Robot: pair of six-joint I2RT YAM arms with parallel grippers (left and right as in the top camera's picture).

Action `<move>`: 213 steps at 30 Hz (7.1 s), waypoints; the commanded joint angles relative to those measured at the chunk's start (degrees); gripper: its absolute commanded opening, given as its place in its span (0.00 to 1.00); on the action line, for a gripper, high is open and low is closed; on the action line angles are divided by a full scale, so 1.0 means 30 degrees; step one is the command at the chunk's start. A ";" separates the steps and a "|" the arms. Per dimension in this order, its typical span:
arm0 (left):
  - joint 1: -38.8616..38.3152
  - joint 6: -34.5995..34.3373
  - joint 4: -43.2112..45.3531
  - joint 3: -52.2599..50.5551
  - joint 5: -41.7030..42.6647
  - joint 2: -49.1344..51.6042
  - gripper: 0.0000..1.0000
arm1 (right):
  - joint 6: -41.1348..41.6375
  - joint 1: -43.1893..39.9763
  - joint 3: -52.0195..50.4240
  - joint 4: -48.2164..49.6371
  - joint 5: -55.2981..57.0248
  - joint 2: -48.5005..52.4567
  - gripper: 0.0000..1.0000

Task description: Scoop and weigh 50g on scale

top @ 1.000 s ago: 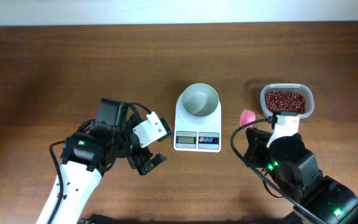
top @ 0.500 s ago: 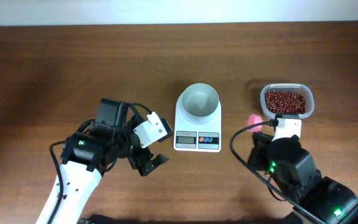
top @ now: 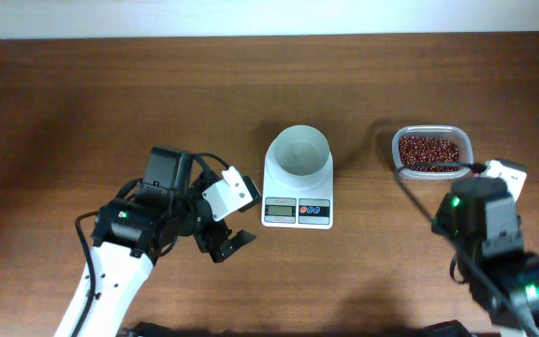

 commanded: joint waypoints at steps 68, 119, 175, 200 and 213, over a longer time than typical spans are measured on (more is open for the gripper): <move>-1.0091 -2.0487 1.1125 0.0401 -1.1242 1.1460 0.00 | -0.6105 -0.7431 0.4765 -0.0597 -1.2189 0.7694 0.04; -1.0083 -1.9919 1.1788 0.0401 -1.0506 1.2495 0.00 | -0.6105 -0.7431 0.4758 -0.0597 -1.2189 0.7701 0.04; -0.9296 -1.7682 0.7657 0.3512 -0.9908 1.0112 0.00 | -0.6025 -0.7431 0.4758 -0.0583 -1.2196 0.7701 0.04; -0.7548 -1.2998 0.3235 0.3490 -1.1599 0.4364 0.05 | -0.6033 -0.7431 0.4758 0.0240 -1.2262 0.7701 0.04; -0.5537 -0.7315 0.1610 0.3555 -1.1344 0.3475 0.99 | -0.6033 -0.7431 0.4758 0.2310 -1.2254 0.7701 0.04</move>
